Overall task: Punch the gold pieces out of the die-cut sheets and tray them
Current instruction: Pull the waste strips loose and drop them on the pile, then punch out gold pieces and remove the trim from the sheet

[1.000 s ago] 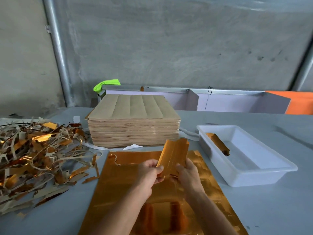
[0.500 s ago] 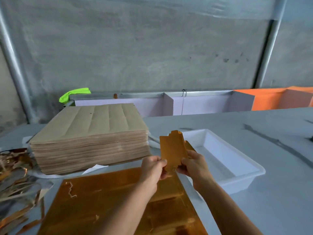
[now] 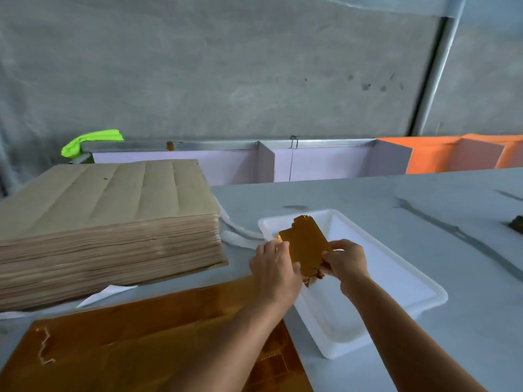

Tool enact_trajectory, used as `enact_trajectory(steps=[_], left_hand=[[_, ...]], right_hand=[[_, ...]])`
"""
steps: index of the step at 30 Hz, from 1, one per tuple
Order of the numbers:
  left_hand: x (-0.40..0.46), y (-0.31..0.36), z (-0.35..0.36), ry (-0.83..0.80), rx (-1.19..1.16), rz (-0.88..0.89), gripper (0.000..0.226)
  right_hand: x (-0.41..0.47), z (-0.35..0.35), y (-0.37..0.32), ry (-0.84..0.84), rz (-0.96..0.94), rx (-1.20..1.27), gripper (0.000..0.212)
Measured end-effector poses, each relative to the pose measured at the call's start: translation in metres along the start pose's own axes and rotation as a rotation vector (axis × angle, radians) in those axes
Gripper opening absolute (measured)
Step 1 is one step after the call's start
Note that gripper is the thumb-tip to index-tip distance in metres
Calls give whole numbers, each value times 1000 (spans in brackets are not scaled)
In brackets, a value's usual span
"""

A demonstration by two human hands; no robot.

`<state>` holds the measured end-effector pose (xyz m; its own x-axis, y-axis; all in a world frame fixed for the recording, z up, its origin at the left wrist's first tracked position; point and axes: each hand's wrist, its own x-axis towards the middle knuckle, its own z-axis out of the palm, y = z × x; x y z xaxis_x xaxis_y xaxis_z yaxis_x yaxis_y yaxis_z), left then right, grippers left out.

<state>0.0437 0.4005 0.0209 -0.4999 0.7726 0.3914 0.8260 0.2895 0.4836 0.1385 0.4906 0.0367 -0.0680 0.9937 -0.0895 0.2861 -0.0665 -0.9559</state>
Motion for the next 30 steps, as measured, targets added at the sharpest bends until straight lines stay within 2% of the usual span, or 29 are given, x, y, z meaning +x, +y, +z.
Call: enact_trajectory(steps=[3,8,11,14,16,18,20,23,28,30], left_hand=[[5,-2,5,-105,112,123,38],[10,-3,1,-275,306,213,50],[13,0,-4,-370,366,202,52],[15,5,-7,-463,381,158,53],[16,7,-7,-509,373,132,54],[17,7,-6,-524,372,113,53],[18,6,-4,-517,361,99,50],[20,7,0,-520,345,80,45],[17,4,2,-512,259,96,45],[10,-1,-1,-456,131,106,44]], right_hand=[[9,7,3,-15,-20,-79,20],[14,20,4,-34,-72,-184,21],[16,26,7,-29,-121,-289,17],[15,27,10,-14,-201,-510,13],[15,28,11,-17,-231,-630,25],[13,28,11,-62,-228,-670,32],[12,31,10,-162,-222,-690,15],[16,31,12,-270,-239,-774,12],[14,28,15,-333,-315,-857,17],[6,26,11,-310,-337,-771,17]])
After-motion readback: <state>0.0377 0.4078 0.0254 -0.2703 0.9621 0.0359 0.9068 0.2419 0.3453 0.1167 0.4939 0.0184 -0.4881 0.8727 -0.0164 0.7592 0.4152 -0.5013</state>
